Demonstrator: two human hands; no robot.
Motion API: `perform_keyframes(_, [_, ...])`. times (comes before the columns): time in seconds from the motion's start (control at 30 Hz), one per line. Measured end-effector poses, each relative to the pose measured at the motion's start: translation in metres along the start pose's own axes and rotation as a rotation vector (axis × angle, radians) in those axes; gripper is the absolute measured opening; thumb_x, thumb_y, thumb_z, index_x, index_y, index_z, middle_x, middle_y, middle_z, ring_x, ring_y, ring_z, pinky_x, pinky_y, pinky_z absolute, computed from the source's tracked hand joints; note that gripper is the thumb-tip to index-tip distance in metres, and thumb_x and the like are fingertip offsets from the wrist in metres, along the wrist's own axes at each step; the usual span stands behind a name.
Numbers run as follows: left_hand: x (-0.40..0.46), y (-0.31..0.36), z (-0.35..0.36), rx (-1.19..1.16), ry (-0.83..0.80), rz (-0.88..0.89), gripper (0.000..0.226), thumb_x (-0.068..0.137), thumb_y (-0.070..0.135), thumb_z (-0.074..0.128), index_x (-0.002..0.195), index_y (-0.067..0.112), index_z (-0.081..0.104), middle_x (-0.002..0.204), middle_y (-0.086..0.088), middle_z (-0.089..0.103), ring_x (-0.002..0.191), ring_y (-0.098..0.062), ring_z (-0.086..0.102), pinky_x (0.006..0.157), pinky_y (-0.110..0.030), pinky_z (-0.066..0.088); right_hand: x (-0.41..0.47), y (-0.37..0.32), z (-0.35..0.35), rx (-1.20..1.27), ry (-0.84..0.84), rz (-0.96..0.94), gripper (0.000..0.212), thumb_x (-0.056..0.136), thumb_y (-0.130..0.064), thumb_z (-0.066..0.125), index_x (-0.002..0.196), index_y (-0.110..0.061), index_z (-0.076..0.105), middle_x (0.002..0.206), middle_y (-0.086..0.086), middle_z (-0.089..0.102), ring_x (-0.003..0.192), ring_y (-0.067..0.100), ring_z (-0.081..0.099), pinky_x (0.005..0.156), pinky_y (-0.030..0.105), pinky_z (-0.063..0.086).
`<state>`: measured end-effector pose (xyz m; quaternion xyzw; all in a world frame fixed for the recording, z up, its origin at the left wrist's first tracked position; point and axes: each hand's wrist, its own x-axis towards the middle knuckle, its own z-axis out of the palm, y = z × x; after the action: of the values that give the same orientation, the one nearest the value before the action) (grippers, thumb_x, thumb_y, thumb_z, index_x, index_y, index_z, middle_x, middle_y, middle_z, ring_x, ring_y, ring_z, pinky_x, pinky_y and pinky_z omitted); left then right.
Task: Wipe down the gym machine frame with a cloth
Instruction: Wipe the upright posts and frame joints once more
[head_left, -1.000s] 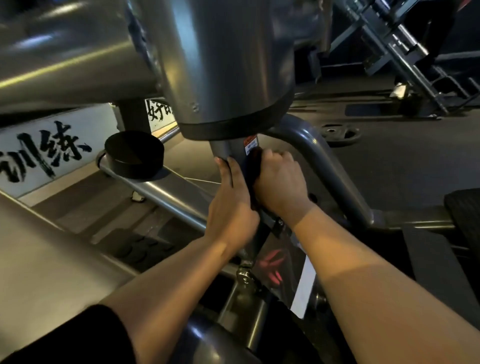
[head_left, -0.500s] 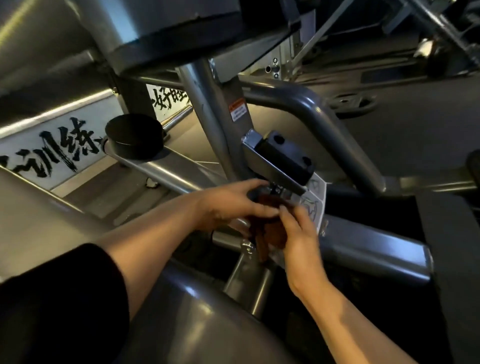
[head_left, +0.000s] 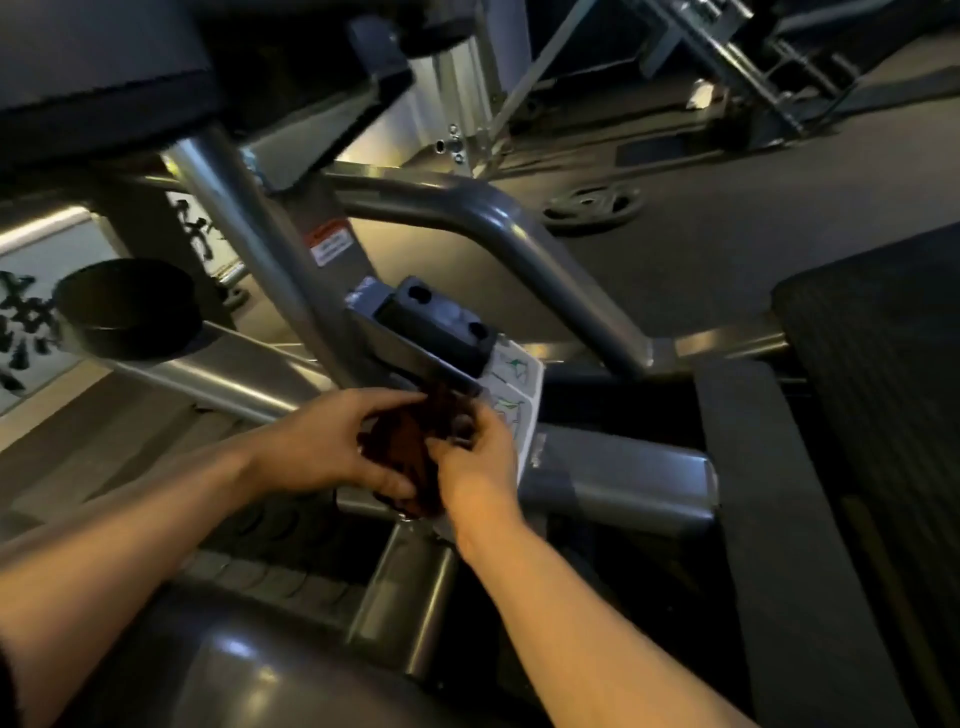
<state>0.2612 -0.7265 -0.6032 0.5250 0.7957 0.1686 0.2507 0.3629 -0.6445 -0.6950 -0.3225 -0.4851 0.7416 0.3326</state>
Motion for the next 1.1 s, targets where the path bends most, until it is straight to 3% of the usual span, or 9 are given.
perform_keyframes(0.1, [0.001,-0.005,0.004,0.221,-0.053,-0.160,0.095,0.058,0.048,0.086,0.139,0.037,0.038,0.141,0.013,0.048,0.126,-0.005,0.047,0.109,-0.031,0.039,-0.001,0.011,-0.009,-0.121,0.126,-0.041,0.047,0.086,-0.004,0.064,0.117,-0.038,0.052,0.120,-0.008,0.059,0.119,0.013,0.055,0.108,0.032,0.042])
perform_keyframes(0.2, [-0.003,0.001,0.011,0.342,-0.200,-0.169,0.065,0.078,0.029,0.079,0.127,0.044,0.039,0.127,0.020,0.046,0.121,-0.001,0.044,0.104,-0.019,0.034,-0.004,0.020,-0.010,-0.394,-0.154,-0.138,0.064,0.085,-0.003,0.066,0.141,-0.025,0.045,0.144,-0.004,0.042,0.133,0.014,0.041,0.115,0.029,0.032])
perform_keyframes(0.27, [-0.004,0.009,0.014,0.535,-0.206,-0.138,0.050,0.083,0.034,0.073,0.127,0.038,0.050,0.124,0.019,0.049,0.116,0.001,0.046,0.097,-0.014,0.035,-0.002,0.019,-0.017,-0.530,-0.220,-0.207,0.060,0.082,0.004,0.062,0.136,-0.021,0.053,0.140,0.000,0.047,0.131,0.016,0.042,0.115,0.030,0.033])
perform_keyframes(0.4, [0.003,0.036,0.026,0.937,-0.022,0.062,0.028,0.089,0.043,0.059,0.115,0.032,0.064,0.125,0.016,0.054,0.107,-0.004,0.056,0.091,-0.026,0.048,-0.003,0.012,-0.045,-0.409,-0.106,-0.181,0.044,0.070,0.011,0.054,0.105,-0.012,0.069,0.107,0.007,0.065,0.104,0.022,0.061,0.096,0.034,0.050])
perform_keyframes(0.53, [0.039,0.065,0.072,0.838,-0.056,0.121,0.039,0.087,0.037,0.063,0.126,0.030,0.058,0.130,0.009,0.055,0.116,-0.016,0.056,0.095,-0.035,0.048,-0.002,0.025,-0.106,-0.572,0.351,-0.257,0.038,0.073,0.009,0.058,0.104,-0.010,0.068,0.105,0.011,0.059,0.100,0.029,0.056,0.092,0.036,0.045])
perform_keyframes(0.6, [0.056,0.066,0.098,0.930,-0.119,0.042,0.050,0.088,0.032,0.064,0.135,0.023,0.050,0.143,0.000,0.046,0.129,-0.023,0.048,0.104,-0.039,0.043,0.001,0.031,-0.135,-0.649,0.437,-0.245,0.045,0.075,0.010,0.060,0.116,-0.008,0.064,0.116,0.011,0.055,0.109,0.029,0.053,0.100,0.036,0.041])
perform_keyframes(0.73, [0.067,0.040,0.121,1.076,-0.134,-0.087,0.083,0.093,0.034,0.057,0.153,0.004,0.009,0.162,-0.014,0.000,0.150,-0.024,0.002,0.120,-0.036,0.006,0.017,0.042,-0.141,-0.681,0.134,-0.241,0.054,0.085,0.003,0.061,0.136,-0.013,0.054,0.138,0.002,0.047,0.130,0.018,0.045,0.115,0.026,0.029])
perform_keyframes(0.87, [0.078,0.025,0.121,1.000,-0.143,-0.116,0.095,0.092,0.046,0.056,0.153,0.004,-0.002,0.162,-0.013,-0.007,0.150,-0.023,-0.005,0.119,-0.033,-0.002,0.047,0.061,-0.109,-0.911,-0.084,-0.326,0.060,0.090,-0.005,0.059,0.146,-0.014,0.042,0.157,0.006,0.030,0.145,0.019,0.025,0.114,0.014,0.009])
perform_keyframes(1.1, [0.091,0.025,0.116,0.957,-0.190,-0.079,0.098,0.092,0.041,0.061,0.152,0.002,-0.005,0.162,-0.013,-0.008,0.150,-0.023,-0.003,0.119,-0.032,0.000,0.095,0.040,-0.098,-1.022,-0.042,-0.259,0.052,0.089,-0.011,0.057,0.141,-0.013,0.048,0.144,0.010,0.047,0.129,0.032,0.042,0.110,0.035,0.035])
